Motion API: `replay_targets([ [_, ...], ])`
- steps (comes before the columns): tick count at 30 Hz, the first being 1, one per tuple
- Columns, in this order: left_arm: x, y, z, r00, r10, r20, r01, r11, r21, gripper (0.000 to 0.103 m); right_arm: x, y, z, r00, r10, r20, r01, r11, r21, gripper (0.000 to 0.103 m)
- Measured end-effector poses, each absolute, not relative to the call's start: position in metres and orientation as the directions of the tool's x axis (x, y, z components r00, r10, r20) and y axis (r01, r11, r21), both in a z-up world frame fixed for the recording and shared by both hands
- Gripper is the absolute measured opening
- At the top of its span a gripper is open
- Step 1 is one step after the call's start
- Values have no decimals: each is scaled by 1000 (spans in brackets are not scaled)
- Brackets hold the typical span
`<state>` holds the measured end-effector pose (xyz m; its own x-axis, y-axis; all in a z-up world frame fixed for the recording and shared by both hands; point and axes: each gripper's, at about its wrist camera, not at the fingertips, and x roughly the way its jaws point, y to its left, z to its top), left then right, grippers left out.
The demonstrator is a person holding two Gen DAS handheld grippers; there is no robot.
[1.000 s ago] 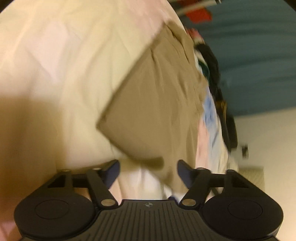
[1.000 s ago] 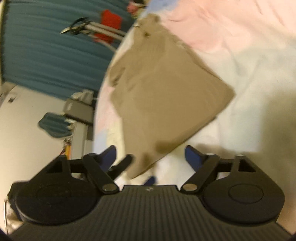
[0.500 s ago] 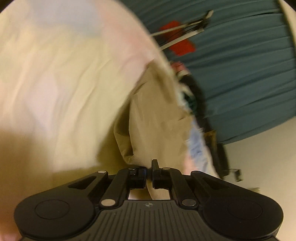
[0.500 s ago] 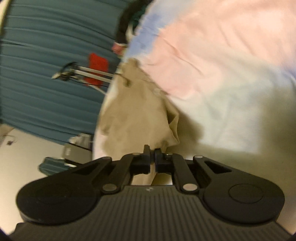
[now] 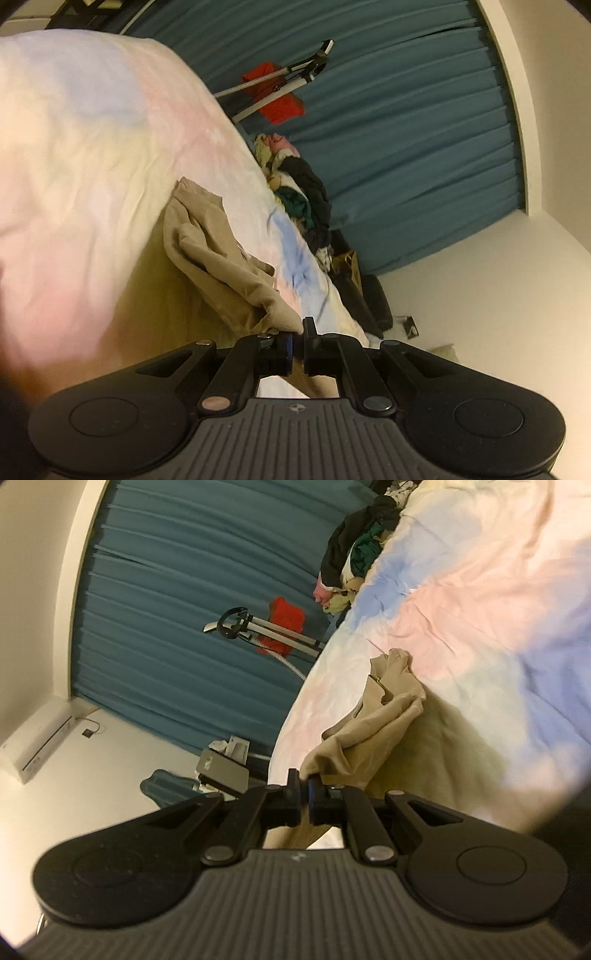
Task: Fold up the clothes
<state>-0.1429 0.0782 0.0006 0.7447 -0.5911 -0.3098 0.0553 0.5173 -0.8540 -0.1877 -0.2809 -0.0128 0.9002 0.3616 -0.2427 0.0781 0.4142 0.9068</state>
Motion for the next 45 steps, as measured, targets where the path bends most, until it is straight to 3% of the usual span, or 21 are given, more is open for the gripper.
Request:
replay_targets([
  [4, -183, 83, -11, 744, -578, -334, -8, 493, -870, 4, -227, -276, -16, 900, 340, -272, 110, 427, 898, 7],
  [9, -181, 96, -14, 755, -579, -308, -43, 425, -904, 5, -206, -280, -5, 894, 357, -272, 110, 413, 904, 7],
  [13, -118, 86, 4, 765, -563, -311, -46, 434, -900, 5, -162, -284, 13, 890, 358, -282, 112, 428, 897, 7],
  [19, 5, 63, 16, 713, -526, -464, -115, 565, -817, 6, -60, -285, 17, 862, 344, -372, 181, 477, 860, 7],
  [24, 81, 53, -10, 685, -482, -546, -159, 633, -758, 6, 19, -290, -12, 835, 338, -435, 236, 494, 837, 7],
  [31, 124, 60, -63, 744, -503, -440, -88, 578, -811, 6, 74, -302, -60, 817, 389, -425, 220, 470, 855, 7],
  [37, 150, 53, -84, 731, -493, -472, -65, 638, -767, 9, 96, -308, -84, 793, 431, -431, 214, 466, 859, 11],
  [38, 152, 50, -84, 727, -488, -483, -52, 662, -748, 11, 98, -308, -86, 789, 439, -430, 205, 471, 858, 15],
  [39, 154, 48, -84, 724, -483, -493, -39, 685, -728, 24, 98, -307, -86, 784, 448, -430, 189, 487, 853, 23],
  [40, 154, 46, -83, 721, -481, -498, -24, 702, -712, 43, 98, -304, -84, 777, 458, -431, 170, 508, 845, 48],
  [41, 153, 45, -82, 721, -480, -500, -9, 715, -699, 55, 96, -301, -82, 775, 464, -430, 147, 528, 836, 79],
  [42, 151, 43, -78, 722, -475, -503, 8, 732, -681, 71, 93, -297, -79, 774, 468, -427, 123, 550, 826, 88],
  [43, 147, 40, -73, 724, -472, -504, 29, 750, -661, 78, 89, -292, -75, 781, 462, -421, 91, 581, 809, 90],
  [45, 142, 32, -66, 726, -469, -503, 93, 791, -604, 80, 88, -279, -65, 773, 470, -425, 21, 650, 759, 90],
])
